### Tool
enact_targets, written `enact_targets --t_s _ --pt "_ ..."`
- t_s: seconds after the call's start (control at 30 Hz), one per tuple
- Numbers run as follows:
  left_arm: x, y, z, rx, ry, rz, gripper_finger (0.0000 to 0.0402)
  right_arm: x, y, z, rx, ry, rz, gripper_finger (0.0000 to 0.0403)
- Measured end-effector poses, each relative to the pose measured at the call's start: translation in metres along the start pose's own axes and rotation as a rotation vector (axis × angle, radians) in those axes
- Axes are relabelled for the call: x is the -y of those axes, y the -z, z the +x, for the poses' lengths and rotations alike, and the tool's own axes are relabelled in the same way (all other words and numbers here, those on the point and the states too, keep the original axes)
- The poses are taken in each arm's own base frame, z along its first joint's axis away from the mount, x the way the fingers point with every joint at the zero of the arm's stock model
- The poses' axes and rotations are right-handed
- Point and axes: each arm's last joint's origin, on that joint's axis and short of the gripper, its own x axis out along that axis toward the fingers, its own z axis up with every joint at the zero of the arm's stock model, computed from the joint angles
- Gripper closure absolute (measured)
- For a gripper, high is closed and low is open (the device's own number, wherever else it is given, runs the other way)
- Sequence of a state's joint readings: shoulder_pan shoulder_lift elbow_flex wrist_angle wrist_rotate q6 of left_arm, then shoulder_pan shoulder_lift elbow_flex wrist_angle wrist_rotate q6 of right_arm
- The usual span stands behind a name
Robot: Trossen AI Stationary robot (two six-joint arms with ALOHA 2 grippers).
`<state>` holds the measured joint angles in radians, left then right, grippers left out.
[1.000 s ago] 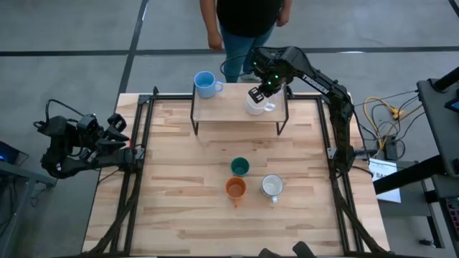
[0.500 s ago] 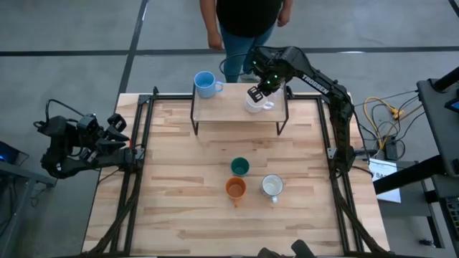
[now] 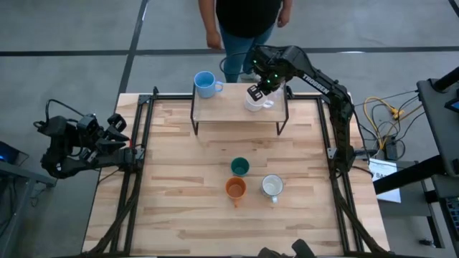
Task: Stack small to large cups/mugs on shelf
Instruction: Put the white mug on the shelf
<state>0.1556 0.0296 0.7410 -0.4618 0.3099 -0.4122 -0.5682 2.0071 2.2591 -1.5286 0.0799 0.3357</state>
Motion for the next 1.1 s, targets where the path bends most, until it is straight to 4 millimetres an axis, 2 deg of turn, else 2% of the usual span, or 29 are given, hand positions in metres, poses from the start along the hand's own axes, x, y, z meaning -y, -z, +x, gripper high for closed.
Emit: enact_targets --t_s 0.23,0.87,1.1 --pt "0.000 0.000 0.000 0.000 0.000 0.000 0.0324 0.001 -0.001 -0.002 0.008 -0.002 0.003 0.0365" --pt "0.000 0.000 0.000 0.000 0.000 0.000 0.0324 0.000 -0.004 -0.002 0.050 -0.010 0.004 0.0364" --pt "0.000 0.000 0.000 0.000 0.000 0.000 0.0324 0.003 -0.007 -0.015 0.105 0.014 0.010 0.0364"
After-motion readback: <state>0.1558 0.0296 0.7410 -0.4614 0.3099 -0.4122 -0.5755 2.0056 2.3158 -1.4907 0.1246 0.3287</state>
